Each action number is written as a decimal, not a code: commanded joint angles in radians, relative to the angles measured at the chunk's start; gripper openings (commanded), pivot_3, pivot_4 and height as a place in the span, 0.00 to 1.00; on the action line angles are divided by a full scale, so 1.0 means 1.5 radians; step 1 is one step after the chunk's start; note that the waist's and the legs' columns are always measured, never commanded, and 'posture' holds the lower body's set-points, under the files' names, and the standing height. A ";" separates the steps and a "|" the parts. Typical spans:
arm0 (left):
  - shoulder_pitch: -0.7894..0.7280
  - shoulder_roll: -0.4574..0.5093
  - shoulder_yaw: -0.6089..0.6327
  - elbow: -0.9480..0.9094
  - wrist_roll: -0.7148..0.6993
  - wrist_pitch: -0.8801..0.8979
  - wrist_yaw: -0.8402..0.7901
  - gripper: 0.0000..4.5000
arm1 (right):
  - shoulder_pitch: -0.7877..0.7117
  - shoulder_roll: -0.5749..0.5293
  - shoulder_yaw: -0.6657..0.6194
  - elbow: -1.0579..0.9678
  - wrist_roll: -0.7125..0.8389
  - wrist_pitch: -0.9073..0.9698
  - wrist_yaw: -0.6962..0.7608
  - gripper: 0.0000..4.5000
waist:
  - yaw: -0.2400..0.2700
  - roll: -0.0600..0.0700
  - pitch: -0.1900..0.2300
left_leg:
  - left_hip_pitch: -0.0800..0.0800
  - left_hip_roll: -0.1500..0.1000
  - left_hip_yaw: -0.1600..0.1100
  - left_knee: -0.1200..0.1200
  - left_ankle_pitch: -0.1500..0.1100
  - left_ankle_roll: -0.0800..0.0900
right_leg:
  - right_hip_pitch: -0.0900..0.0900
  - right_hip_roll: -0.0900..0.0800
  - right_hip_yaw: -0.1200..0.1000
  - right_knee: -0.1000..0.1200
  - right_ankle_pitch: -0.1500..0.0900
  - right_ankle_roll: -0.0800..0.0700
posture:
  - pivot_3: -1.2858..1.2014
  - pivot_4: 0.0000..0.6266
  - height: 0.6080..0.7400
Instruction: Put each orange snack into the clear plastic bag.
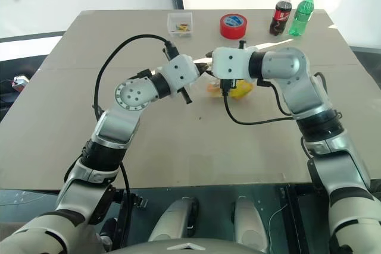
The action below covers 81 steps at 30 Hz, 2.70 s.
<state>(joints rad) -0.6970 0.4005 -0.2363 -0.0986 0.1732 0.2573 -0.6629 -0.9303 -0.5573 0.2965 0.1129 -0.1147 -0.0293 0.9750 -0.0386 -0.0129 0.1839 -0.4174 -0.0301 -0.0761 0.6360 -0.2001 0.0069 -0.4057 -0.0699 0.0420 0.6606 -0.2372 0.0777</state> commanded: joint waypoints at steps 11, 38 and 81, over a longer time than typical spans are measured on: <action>-0.015 0.005 0.012 -0.026 -0.021 0.011 -0.004 0.00 | -0.006 -0.018 -0.008 -0.006 -0.012 -0.029 0.008 0.39 | 0.000 0.000 0.000 | 0.000 0.000 0.000 0.000 0.000 0.000 | 0.000 0.000 0.000 0.000 0.000 0.000 | 0.52 0.24 1.00; -0.014 0.021 0.002 -0.031 -0.009 0.006 -0.005 0.00 | -0.020 -0.014 0.000 0.039 -0.050 -0.104 0.005 0.02 | 0.000 0.000 0.000 | 0.000 0.000 0.000 0.000 0.000 0.000 | 0.000 0.000 0.000 0.000 0.000 0.000 | 0.52 0.24 1.00; -0.015 0.035 0.003 -0.007 -0.001 -0.024 -0.001 0.00 | 0.007 -0.031 -0.018 0.000 -0.053 -0.075 -0.020 0.27 | 0.003 0.000 0.000 | 0.000 0.000 0.000 0.000 0.000 0.000 | 0.000 0.000 0.000 0.000 0.000 0.000 | 0.52 0.24 1.00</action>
<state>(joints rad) -0.6994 0.4572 -0.2429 -0.0930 0.1739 0.2351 -0.6730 -0.8825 -0.6015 0.2860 0.1304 -0.1925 -0.1324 0.9627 -0.0346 -0.0130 0.1840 -0.4172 -0.0303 -0.0757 0.6361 -0.2001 0.0069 -0.4056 -0.0701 0.0426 0.6605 -0.2372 0.0777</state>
